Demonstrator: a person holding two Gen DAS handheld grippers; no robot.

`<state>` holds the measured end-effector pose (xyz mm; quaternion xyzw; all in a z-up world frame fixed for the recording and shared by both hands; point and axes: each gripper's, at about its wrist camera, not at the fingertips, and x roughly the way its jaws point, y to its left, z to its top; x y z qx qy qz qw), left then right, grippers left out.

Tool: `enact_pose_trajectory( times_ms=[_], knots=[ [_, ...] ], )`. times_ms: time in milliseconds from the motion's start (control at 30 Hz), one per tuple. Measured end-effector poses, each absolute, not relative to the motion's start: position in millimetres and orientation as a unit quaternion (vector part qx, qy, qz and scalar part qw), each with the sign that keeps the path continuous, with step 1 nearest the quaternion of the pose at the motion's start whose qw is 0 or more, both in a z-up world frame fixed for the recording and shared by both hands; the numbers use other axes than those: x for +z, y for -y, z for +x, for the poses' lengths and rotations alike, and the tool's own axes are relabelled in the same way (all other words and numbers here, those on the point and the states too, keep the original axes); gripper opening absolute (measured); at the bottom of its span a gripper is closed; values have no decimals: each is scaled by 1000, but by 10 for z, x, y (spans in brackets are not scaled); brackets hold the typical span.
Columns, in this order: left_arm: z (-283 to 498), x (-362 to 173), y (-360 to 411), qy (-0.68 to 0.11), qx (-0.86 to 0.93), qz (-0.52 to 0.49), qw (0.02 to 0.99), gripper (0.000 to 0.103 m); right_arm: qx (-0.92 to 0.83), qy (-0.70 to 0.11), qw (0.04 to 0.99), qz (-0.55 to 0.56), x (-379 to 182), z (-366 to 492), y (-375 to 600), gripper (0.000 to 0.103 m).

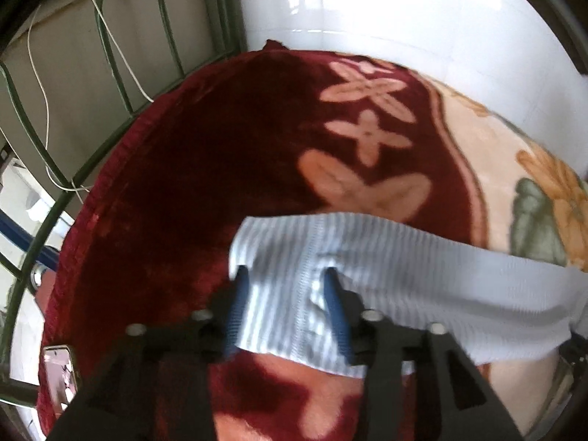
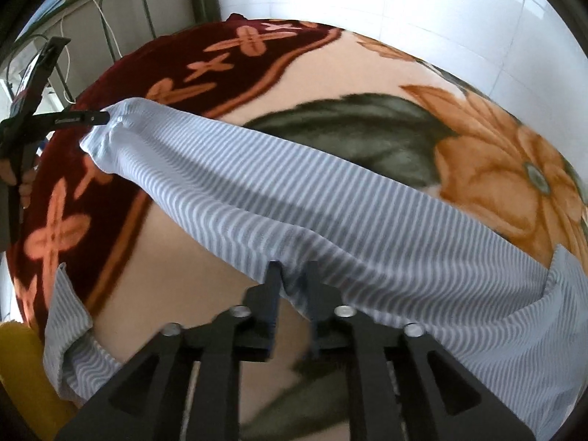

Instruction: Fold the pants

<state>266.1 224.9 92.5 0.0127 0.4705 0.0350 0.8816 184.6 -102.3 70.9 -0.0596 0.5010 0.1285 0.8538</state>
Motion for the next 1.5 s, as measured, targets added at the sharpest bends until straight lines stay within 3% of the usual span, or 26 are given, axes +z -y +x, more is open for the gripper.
enact_pose_trajectory(
  times_ms=[67,667,700,733,767,800,933,1033,1167,1233,1300,1467,1500],
  knots=[
    [2569,957,-2241,-471,23,13,882,62,127,-497,856,-62,747,1783,1021,32],
    [2473,596,-2278,-507,44,-88,856,65,83,-501,859,-67,662,1490,1227,33],
    [2488,588,-2260,-504,49,-86,858,63,81,-501,858,-73,639,1514,1223,33],
    [2495,594,-2248,-501,50,-83,860,53,80,-501,858,-83,604,1544,1214,33],
    [2491,611,-2234,-496,49,-80,864,31,80,-502,857,-90,579,1567,1206,33],
    [2486,635,-2219,-492,42,-77,866,24,79,-503,855,-97,552,1593,1194,33],
    [2423,765,-2179,-480,40,-66,874,17,91,-498,852,-131,493,1644,1144,32],
    [2340,891,-2226,-470,45,-73,878,16,101,-499,851,-128,531,1652,1153,7],
    [2249,1009,-2269,-468,48,-74,880,16,129,-504,852,-64,671,1626,1266,5],
    [2245,1017,-2264,-469,50,-59,880,17,137,-503,852,-42,738,1598,1329,5],
    [2262,973,-2262,-477,53,-46,876,24,148,-506,849,-42,757,1563,1341,5],
    [2243,930,-2297,-474,85,-29,876,56,157,-524,832,-92,692,1478,1240,9],
    [2231,944,-2310,-471,86,-33,877,57,157,-524,831,-101,687,1453,1220,11]
  ],
)
